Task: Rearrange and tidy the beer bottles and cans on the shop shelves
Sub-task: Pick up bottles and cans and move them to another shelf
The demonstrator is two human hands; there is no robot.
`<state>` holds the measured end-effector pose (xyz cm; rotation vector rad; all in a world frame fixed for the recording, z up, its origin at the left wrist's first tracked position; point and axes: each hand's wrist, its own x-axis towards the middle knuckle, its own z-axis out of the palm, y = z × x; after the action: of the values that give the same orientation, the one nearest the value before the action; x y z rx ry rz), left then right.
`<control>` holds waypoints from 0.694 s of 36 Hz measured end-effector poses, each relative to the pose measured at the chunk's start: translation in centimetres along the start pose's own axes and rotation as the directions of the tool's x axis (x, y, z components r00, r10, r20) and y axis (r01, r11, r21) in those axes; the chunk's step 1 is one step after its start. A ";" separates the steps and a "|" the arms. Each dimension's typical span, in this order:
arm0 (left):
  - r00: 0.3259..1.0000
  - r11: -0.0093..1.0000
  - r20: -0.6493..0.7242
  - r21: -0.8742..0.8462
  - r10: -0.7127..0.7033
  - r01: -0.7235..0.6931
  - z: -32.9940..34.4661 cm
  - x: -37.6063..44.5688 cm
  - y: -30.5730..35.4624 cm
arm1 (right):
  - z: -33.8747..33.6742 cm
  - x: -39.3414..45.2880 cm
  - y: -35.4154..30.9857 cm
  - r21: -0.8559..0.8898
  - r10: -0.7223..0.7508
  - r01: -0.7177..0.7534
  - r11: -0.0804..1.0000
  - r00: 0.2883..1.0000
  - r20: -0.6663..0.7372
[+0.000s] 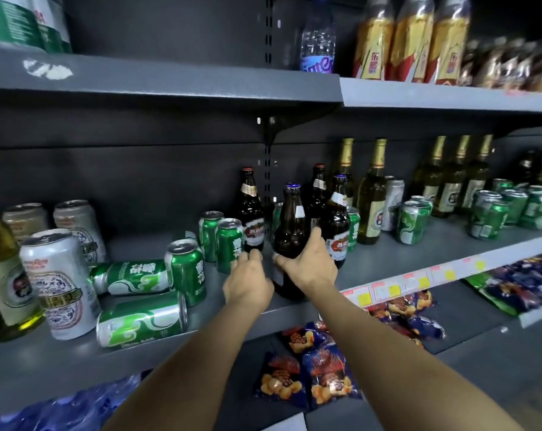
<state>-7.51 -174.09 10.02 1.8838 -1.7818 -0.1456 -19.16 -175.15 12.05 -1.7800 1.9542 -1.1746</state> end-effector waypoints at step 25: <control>0.740 0.783 0.307 -0.024 0.598 -0.622 15.0 -7.1 26.5 | -24.7 -4.5 24.6 -0.064 0.393 -0.462 0.884 0.813 -0.430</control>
<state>-38.58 -171.46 7.13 1.2633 -2.5621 -0.1187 -52.07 -163.16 9.46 -1.1011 2.5843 -1.3187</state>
